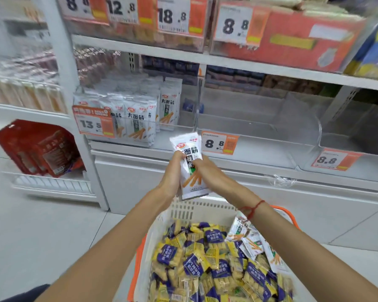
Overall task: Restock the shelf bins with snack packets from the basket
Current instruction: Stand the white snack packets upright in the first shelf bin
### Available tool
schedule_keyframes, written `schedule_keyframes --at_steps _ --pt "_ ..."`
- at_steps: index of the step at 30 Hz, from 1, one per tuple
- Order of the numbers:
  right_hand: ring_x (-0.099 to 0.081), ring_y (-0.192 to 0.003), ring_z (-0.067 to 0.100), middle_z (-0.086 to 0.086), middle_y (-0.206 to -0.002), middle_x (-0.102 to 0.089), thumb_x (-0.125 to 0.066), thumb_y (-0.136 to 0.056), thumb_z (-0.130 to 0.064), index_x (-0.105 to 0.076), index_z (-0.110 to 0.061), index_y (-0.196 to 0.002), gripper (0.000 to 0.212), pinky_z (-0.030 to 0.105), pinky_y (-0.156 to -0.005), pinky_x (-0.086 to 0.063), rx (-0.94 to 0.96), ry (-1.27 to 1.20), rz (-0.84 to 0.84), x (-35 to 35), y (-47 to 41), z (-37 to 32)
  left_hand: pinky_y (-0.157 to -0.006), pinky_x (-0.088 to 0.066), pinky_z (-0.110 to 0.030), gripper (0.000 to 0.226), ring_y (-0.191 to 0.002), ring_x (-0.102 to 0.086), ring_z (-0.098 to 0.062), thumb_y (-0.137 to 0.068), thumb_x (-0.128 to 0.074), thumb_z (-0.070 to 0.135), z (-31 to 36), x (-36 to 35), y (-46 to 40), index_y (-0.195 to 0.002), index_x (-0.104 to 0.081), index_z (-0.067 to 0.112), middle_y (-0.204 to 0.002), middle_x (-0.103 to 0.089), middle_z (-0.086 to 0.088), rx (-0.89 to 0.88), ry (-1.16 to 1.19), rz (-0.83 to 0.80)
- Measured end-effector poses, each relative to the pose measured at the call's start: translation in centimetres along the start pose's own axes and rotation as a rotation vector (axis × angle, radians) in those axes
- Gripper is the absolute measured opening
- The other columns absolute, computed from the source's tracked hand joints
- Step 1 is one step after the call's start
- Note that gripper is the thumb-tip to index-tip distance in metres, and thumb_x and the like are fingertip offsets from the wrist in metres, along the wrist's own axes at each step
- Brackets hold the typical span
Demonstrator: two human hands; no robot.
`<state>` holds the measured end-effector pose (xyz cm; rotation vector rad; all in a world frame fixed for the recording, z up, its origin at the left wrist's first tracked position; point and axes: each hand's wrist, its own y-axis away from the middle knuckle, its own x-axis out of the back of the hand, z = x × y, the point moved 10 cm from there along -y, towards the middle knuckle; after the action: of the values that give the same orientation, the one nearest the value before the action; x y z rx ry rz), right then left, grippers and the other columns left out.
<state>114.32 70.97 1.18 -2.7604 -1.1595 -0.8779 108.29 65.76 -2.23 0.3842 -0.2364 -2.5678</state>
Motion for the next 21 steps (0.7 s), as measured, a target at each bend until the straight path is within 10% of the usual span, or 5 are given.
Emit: schedule_keyframes --at_steps 5,8,13,21 --pt "-0.053 -0.115 0.028 0.012 -0.131 -0.052 -0.034 -0.086 -0.038 -0.039 -0.014 -0.136 0.056 0.044 -0.099 -0.043 0.024 0.109 -0.066 -1.2 0.3 -3.9 -0.090 -0.048 -0.042 0.043 -0.092 -0.062 -0.030 -0.076 -0.048 0.050 3.9 3.3 1.1 -0.093 -0.066 0.015 -0.098 -0.069 -0.012 -0.010 -0.051 0.152" --pt "-0.057 -0.098 0.022 0.005 -0.109 -0.059 -0.034 -0.099 -0.025 -0.047 -0.016 -0.117 0.024 0.034 -0.086 -0.045 0.105 0.067 -0.042 0.0 0.0 -6.7 -0.092 -0.046 -0.039 0.055 -0.096 -0.061 -0.026 -0.068 -0.043 0.060 7.2 3.9 1.0 -0.097 -0.064 0.019 -0.107 -0.068 -0.011 -0.049 -0.226 0.137" --pt "-0.059 -0.079 0.023 0.013 -0.095 -0.068 -0.046 -0.091 -0.037 -0.063 -0.015 -0.086 0.028 0.032 -0.077 -0.041 -0.017 -0.072 0.011 2.2 -3.2 -9.0 -0.063 -0.045 -0.019 0.021 -0.065 -0.056 -0.006 -0.097 -0.042 0.026 13.2 4.1 -1.0 -0.082 -0.056 0.024 -0.083 -0.068 0.000 -0.092 -0.448 0.014" --pt "-0.051 -0.069 0.020 0.009 -0.079 -0.056 -0.045 -0.096 -0.026 -0.057 -0.009 -0.088 0.022 0.026 -0.064 -0.038 -0.064 -0.112 -0.024 3.0 -9.2 -12.0 -0.077 -0.041 -0.024 0.036 -0.108 -0.054 -0.015 -0.078 -0.066 0.041 19.9 6.9 -7.6 -0.108 -0.065 0.021 -0.119 -0.057 0.005 -0.064 -0.822 0.010"
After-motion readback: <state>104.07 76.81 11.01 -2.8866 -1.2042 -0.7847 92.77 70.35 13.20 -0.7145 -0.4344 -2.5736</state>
